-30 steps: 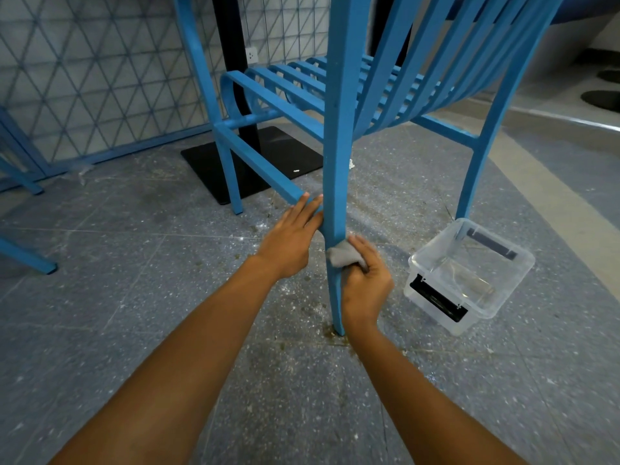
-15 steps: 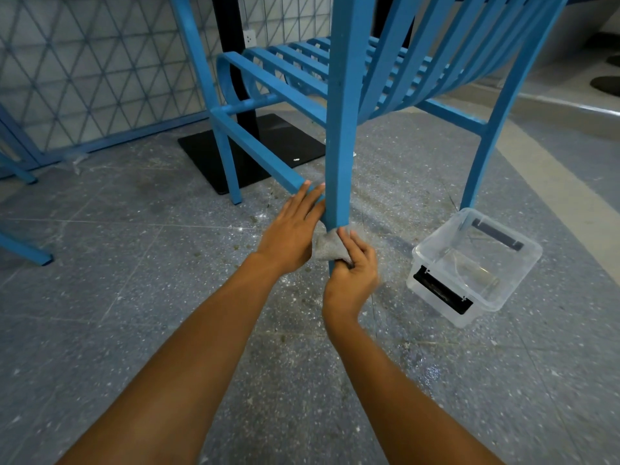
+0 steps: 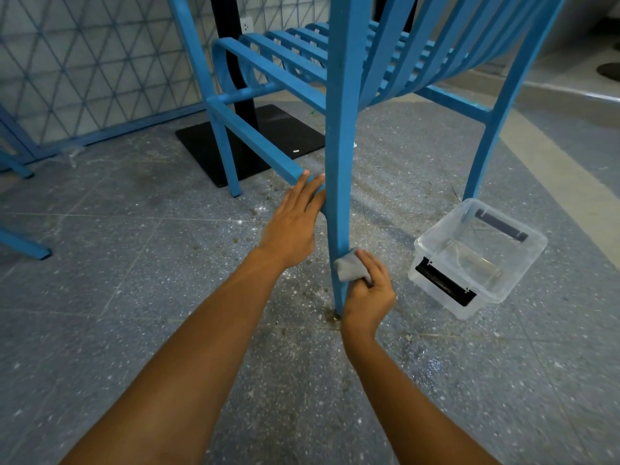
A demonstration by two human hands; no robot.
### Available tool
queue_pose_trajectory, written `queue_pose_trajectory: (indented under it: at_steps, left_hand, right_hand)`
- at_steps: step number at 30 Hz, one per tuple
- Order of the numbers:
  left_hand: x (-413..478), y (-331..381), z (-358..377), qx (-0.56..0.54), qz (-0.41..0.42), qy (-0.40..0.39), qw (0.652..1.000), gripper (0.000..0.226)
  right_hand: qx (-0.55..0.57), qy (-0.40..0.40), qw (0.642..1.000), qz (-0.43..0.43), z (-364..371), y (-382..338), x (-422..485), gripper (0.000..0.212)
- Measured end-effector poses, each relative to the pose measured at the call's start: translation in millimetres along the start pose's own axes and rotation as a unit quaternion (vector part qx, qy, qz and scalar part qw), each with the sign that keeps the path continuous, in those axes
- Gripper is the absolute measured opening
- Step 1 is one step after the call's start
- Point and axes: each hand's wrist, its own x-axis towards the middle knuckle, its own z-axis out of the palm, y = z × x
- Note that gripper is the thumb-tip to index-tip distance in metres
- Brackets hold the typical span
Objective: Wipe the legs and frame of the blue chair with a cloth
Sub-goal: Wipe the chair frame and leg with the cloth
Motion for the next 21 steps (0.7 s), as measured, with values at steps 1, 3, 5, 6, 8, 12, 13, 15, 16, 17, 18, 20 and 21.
queue_pose_trajectory:
  at_steps: [1, 3, 5, 6, 8, 12, 13, 15, 16, 17, 18, 20, 21]
  left_hand:
    - [-0.1, 0.3, 0.0, -0.003, -0.001, 0.003, 1.000, 0.076]
    - [-0.3, 0.7, 0.3, -0.010, -0.001, 0.007, 1.000, 0.075]
    - [-0.4, 0.7, 0.3, -0.015, 0.001, 0.009, 1.000, 0.075]
    - [-0.5, 0.4, 0.5, -0.017, 0.001, 0.010, 1.000, 0.074]
    - [-0.4, 0.4, 1.4, -0.019, 0.002, 0.012, 1.000, 0.073]
    - [0.2, 1.4, 3.4, -0.030, 0.002, 0.021, 0.999, 0.072]
    - [0.4, 1.8, 4.0, -0.032, 0.002, 0.025, 0.999, 0.072]
    - [0.2, 2.7, 5.0, -0.034, 0.000, 0.034, 0.999, 0.073]
    - [0.2, 3.0, 5.6, -0.035, 0.000, 0.038, 0.999, 0.073]
    - [0.1, 3.2, 6.4, -0.035, -0.001, 0.041, 0.999, 0.074]
    - [-0.1, 3.4, 6.9, -0.035, -0.002, 0.043, 0.998, 0.074]
    - [-0.2, 3.7, 7.9, -0.034, -0.003, 0.044, 0.998, 0.074]
    - [-0.3, 3.5, 8.0, -0.034, -0.004, 0.043, 0.998, 0.074]
  right_hand:
    - [0.015, 0.009, 1.000, -0.006, 1.9, -1.9, -0.5, 0.034]
    - [0.039, 0.017, 0.999, -0.015, 8.2, -4.3, -3.5, 0.035]
    - [0.048, 0.012, 0.999, -0.012, 15.8, -4.0, -8.3, 0.036]
    - [0.047, 0.005, 0.999, -0.005, 19.3, -2.3, -11.4, 0.037]
    - [0.039, -0.006, 0.999, 0.011, 24.0, 1.8, -16.9, 0.041]
    - [0.032, -0.005, 0.999, 0.027, 25.2, 8.8, -20.6, 0.046]
    - [0.030, -0.008, 0.999, 0.032, 24.2, 10.3, -20.2, 0.045]
    - [0.019, -0.013, 0.999, 0.037, 21.9, 14.5, -19.9, 0.043]
    - [0.011, -0.015, 0.999, 0.037, 20.8, 16.8, -20.0, 0.041]
    - [0.004, -0.016, 0.999, 0.037, 19.7, 19.3, -20.4, 0.040]
    - [0.001, -0.017, 0.999, 0.040, 18.9, 22.0, -20.8, 0.040]
    - [-0.001, -0.019, 0.998, 0.052, 16.4, 27.7, -21.0, 0.040]
    - [0.000, -0.021, 0.998, 0.060, 14.7, 30.5, -20.6, 0.040]
